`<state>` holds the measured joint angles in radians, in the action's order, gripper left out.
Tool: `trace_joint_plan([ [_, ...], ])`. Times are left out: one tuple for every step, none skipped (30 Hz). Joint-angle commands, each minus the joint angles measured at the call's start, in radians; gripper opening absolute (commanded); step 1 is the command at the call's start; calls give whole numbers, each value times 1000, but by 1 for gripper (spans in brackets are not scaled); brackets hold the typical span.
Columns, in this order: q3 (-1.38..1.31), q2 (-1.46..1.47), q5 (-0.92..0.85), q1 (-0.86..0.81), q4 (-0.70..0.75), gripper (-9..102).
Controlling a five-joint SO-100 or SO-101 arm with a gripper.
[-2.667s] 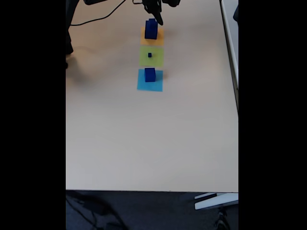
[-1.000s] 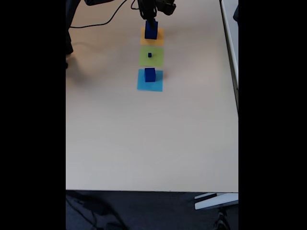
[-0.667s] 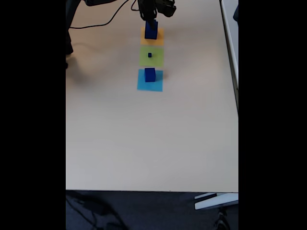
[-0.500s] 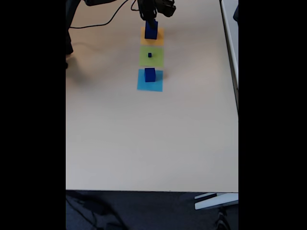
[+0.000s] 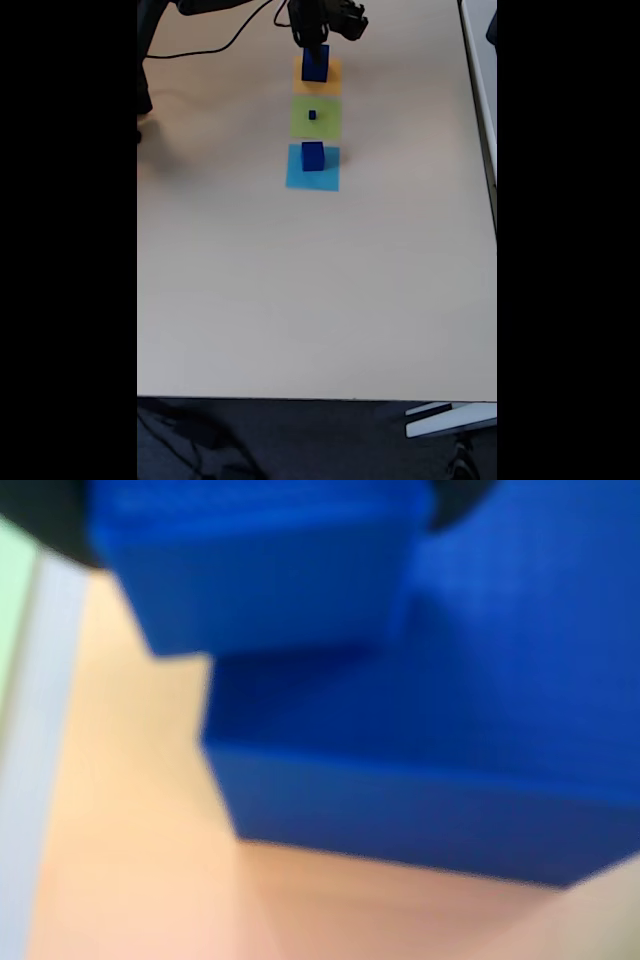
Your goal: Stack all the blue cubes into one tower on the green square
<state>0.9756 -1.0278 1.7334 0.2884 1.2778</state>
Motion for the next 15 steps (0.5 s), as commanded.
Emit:
trace_joint_plan([
  [-60, -146, -51, -28, 6, 0],
  [-51, -156, -61, -35, 8, 0],
  [-41, -169, -71, -43, 8, 0],
  [-34, -178, -84, -52, 8, 0],
  [-29, -186, -100, -61, 8, 0],
  [-26, -193, -117, -72, 9, 0],
  [-18, -204, -132, -83, 9, 0],
  [-5, -216, -141, -94, 8, 0],
  [11, -230, -152, -104, 3, 0],
  [29, -242, -166, -117, 0, 0],
  [48, -256, -178, -132, -5, 0],
  [72, -268, -196, -147, -17, 0],
  [98, -282, -215, -163, -31, 0],
  [127, -298, -232, -178, -46, 0],
  [160, -311, -245, -190, -63, 0],
])
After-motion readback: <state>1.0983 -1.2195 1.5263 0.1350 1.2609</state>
